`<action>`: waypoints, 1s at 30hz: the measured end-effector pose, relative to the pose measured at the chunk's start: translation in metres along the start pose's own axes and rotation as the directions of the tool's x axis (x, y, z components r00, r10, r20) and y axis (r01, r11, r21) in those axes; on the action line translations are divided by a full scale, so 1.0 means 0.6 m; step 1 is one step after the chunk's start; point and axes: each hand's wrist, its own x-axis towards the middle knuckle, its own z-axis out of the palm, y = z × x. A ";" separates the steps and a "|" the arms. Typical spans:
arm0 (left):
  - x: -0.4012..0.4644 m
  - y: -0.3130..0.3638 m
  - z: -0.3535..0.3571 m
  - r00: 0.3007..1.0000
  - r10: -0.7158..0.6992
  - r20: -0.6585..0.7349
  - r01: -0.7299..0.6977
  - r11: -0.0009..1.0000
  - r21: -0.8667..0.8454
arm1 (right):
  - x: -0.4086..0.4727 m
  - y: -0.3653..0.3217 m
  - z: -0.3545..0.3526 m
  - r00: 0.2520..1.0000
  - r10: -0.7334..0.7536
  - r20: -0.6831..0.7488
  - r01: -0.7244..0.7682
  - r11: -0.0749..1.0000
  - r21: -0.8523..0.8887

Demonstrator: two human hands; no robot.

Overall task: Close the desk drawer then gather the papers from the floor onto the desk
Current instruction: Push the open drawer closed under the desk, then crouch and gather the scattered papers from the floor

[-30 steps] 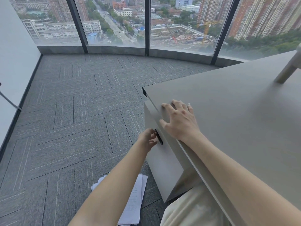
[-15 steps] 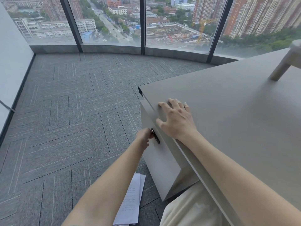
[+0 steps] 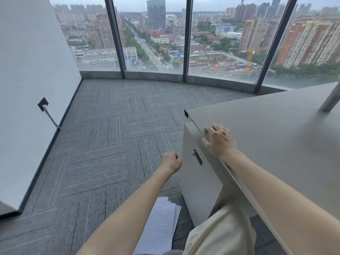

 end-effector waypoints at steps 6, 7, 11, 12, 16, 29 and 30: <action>-0.080 -0.044 -0.061 0.999 0.023 -0.027 -0.019 0.991 0.130 | -0.065 -0.064 0.002 0.997 -0.055 0.059 0.059 0.996 -0.063; -0.089 -0.053 -0.068 0.999 0.024 -0.029 -0.020 0.990 0.139 | -0.079 -0.076 0.002 0.996 -0.068 0.065 0.072 0.995 -0.068; -0.126 -0.080 -0.096 0.999 0.039 -0.026 -0.035 0.990 0.135 | -0.129 -0.114 0.006 0.993 -0.102 0.061 0.105 0.993 -0.048; -0.135 -0.085 -0.102 0.999 0.040 -0.028 -0.036 0.989 0.142 | -0.140 -0.121 0.009 0.993 -0.097 0.067 0.099 0.994 -0.036; -0.177 -0.102 -0.125 0.997 0.055 -0.046 -0.047 0.986 0.163 | -0.184 -0.137 0.022 0.990 -0.061 0.131 0.058 0.998 0.030; -0.241 -0.186 -0.143 0.995 -0.049 -0.089 0.062 0.987 0.149 | -0.218 -0.208 0.080 0.935 -0.112 0.338 0.080 0.991 0.108; -0.237 -0.195 -0.141 0.994 -0.070 -0.083 0.082 0.986 0.143 | -0.212 -0.213 0.093 0.926 -0.126 0.355 0.092 0.990 0.111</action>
